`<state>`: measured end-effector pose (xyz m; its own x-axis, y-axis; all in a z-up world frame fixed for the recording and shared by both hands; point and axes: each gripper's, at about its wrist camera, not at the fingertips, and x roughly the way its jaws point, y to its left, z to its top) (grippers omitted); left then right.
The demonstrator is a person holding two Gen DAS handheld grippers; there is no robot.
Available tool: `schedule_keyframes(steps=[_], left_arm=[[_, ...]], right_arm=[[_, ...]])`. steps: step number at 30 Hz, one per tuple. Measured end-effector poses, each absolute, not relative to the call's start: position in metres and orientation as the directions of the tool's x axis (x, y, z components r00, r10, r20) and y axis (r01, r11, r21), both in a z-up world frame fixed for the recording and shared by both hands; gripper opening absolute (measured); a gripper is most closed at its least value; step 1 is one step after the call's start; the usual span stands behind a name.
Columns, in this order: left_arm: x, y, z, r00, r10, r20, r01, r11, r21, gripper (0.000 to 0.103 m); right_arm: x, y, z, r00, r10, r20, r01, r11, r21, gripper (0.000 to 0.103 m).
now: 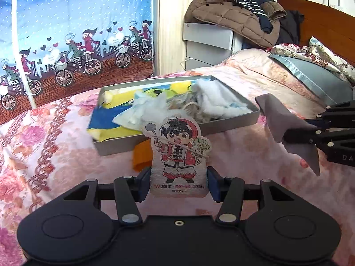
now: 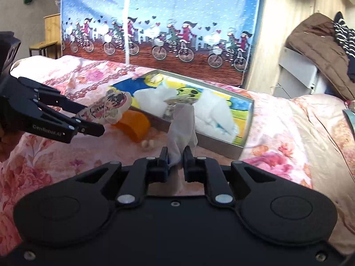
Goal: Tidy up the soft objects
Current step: 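Carry the grey cloth and cartoon card over the grey tray and lower them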
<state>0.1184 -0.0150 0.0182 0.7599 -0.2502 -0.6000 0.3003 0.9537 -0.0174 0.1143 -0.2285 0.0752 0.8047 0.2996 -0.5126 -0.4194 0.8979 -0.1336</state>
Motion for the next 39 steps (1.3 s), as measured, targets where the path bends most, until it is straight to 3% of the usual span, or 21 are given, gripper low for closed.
schedule_keyframes(steps=[12, 26, 39], left_arm=[[0.132, -0.056, 0.024, 0.776, -0.265, -0.572, 0.300, 0.953, -0.035, 0.054], [0.211, -0.044, 0.037, 0.869, -0.203, -0.451, 0.193, 0.979, -0.068, 0.054], [0.283, -0.017, 0.008, 0.844, -0.153, -0.514, 0.138, 0.988, -0.069, 0.054]], right_arm=[[0.126, -0.260, 0.079, 0.833, 0.277, -0.480, -0.357, 0.930, -0.083, 0.007], [0.199, -0.234, 0.085, 0.864, 0.261, -0.430, -0.310, 0.950, -0.046, 0.007], [0.293, -0.193, 0.026, 0.838, 0.230, -0.494, -0.237, 0.970, 0.051, 0.007]])
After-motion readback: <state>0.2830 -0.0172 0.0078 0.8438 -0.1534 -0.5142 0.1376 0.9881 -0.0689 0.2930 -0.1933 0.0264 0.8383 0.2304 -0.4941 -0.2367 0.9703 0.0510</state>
